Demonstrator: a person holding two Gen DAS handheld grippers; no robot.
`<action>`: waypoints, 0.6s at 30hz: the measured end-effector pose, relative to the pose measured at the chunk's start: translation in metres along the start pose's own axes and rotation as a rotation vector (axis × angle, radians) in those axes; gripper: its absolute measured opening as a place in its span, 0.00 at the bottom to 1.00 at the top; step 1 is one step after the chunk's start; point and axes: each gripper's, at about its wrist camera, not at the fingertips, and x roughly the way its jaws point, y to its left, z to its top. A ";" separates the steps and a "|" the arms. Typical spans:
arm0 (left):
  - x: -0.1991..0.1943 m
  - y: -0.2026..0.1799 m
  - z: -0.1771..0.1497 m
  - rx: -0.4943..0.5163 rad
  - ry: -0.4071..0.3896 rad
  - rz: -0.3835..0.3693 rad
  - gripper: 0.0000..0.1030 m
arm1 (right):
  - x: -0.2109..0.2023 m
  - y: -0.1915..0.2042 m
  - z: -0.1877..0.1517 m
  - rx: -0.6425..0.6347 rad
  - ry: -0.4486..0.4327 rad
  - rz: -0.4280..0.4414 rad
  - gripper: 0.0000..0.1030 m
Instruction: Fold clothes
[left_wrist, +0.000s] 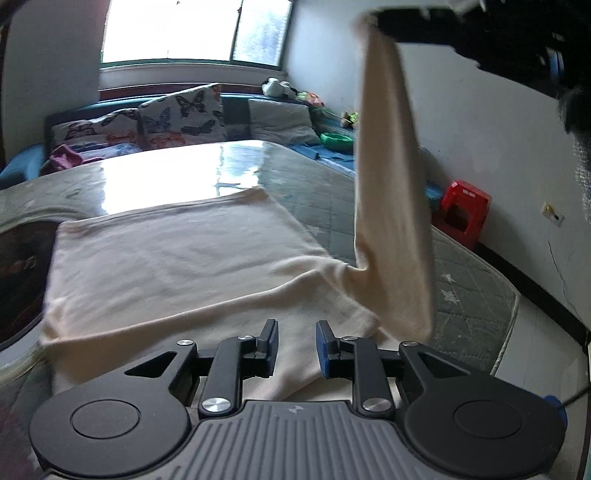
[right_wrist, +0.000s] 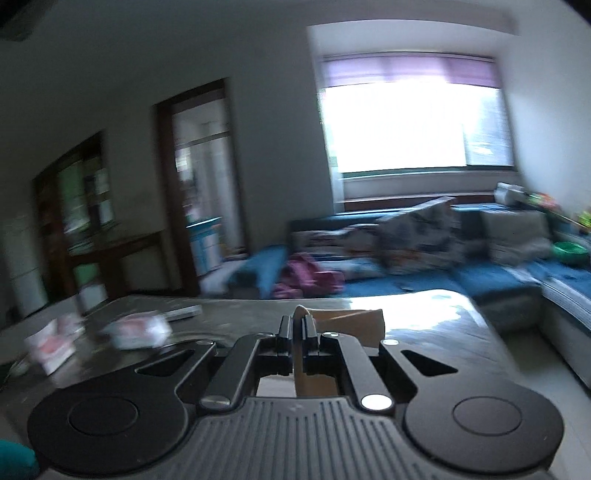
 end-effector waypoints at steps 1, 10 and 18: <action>-0.004 0.004 -0.002 -0.011 -0.004 0.009 0.29 | 0.009 0.011 0.000 -0.014 0.009 0.037 0.04; -0.037 0.038 -0.027 -0.099 -0.008 0.073 0.29 | 0.047 0.084 -0.016 -0.098 0.129 0.250 0.07; -0.067 0.047 -0.045 -0.120 -0.008 0.094 0.30 | 0.035 0.050 -0.049 -0.128 0.294 0.115 0.11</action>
